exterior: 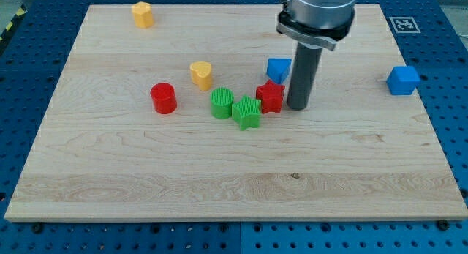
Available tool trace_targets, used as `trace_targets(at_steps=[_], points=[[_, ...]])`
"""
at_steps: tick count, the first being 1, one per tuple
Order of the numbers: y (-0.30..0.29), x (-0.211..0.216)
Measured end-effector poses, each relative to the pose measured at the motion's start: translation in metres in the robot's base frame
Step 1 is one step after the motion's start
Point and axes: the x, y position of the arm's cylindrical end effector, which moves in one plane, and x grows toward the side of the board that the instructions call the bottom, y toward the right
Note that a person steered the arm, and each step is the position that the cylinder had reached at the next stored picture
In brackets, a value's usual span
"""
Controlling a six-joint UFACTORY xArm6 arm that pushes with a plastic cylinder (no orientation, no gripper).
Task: Slide the blue cube above the blue triangle
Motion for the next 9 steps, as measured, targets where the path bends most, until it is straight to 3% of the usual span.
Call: trace_targets(at_steps=[1,3,5,7,9], points=[[0.087,0.013],[0.236,-0.009],[0.217,-0.032],[0.142,-0.042],[0.127,-0.088]])
